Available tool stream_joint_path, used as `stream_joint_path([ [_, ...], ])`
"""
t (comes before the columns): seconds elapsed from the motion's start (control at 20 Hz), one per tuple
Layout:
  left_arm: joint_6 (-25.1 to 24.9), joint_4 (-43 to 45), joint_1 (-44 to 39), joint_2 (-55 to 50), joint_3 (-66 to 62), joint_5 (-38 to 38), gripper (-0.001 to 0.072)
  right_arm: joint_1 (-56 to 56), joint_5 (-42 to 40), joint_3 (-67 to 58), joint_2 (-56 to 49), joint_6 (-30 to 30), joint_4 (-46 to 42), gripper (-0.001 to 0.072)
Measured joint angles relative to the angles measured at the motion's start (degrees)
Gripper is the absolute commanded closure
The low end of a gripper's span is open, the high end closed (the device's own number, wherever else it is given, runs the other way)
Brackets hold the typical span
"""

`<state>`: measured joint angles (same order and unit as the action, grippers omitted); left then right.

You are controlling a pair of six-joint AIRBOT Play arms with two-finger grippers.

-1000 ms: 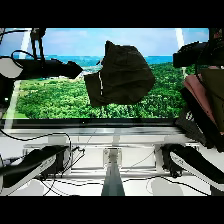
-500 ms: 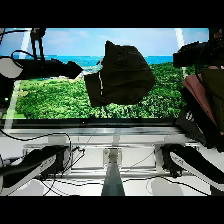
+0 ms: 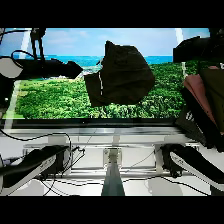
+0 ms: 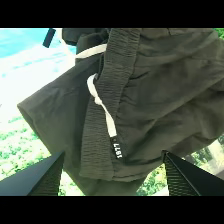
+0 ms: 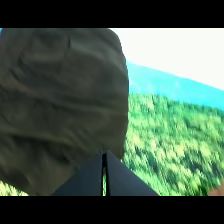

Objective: Fold the clothes and pants, and hang the long-sleeved shirts on hangers.

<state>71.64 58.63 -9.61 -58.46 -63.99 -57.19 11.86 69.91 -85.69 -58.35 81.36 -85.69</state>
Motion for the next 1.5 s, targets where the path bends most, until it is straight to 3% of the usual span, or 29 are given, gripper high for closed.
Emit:
stream_joint_path([
  [0.3, -0.02, -0.26, 0.0, 0.0, 0.0, 0.15, 0.0012, 1.6, -4.94, -0.02, -3.54, -1.16, 11.13, 0.0678],
  [0.35, -0.02, -0.35, 0.0, 0.02, 0.0, 0.22, 0.004, 2.97, -4.92, -0.02, -5.25, -1.57, 12.46, 0.0678],
  [0.45, 0.28, -0.42, 0.35, 0.28, -0.07, 0.68, 0.022, 6.97, -4.17, -0.02, -9.75, -2.32, 14.1, 0.0678],
  [0.5, 0.55, -0.42, 0.76, 0.7, -0.13, 1.05, 0.0228, 9.31, -4.13, -0.02, -12.33, -3.06, 14.67, 0.067],
  [0.55, 1.03, -0.46, 1.46, 1.38, -0.15, 1.57, 0.0228, 12.11, -3.91, 0.0, -15.39, -4.28, 14.71, 0.0601],
  [0.65, 1.44, -0.66, 3.63, 3.67, -0.2, 2.45, 0.0228, 17.59, -4.11, 0.0, -21.44, -6.51, 14.38, 0.034],
  [0.85, 1.7, -0.7, 10.29, 10.29, -0.2, 3.26, 0.0227, 27.8, -6.97, 0.0, -31.82, -8.57, 12.31, 0.0306],
  [0.9, 1.73, -0.68, 12.07, 12.07, -0.2, 3.41, 0.0227, 29.94, -8.26, 0.0, -33.7, -8.76, 11.32, 0.0207],
  [0.95, 1.73, -0.68, 13.57, 13.53, -0.2, 3.58, 0.0227, 32.09, -9.55, 0.0, -35.36, -9.05, 10.1, 0.0164],
  [1.15, 1.88, -0.59, 17.44, 17.27, -0.2, 3.63, 0.0227, 38.58, -16.02, 0.0, -39.43, -10.97, 3.5, 0.022],
  [1.5, 1.88, -0.37, 18.82, 18.62, -0.11, 3.8, 0.0227, 40.94, -21.14, 0.0, -43.32, -11.93, -5.44, 0.022],
])
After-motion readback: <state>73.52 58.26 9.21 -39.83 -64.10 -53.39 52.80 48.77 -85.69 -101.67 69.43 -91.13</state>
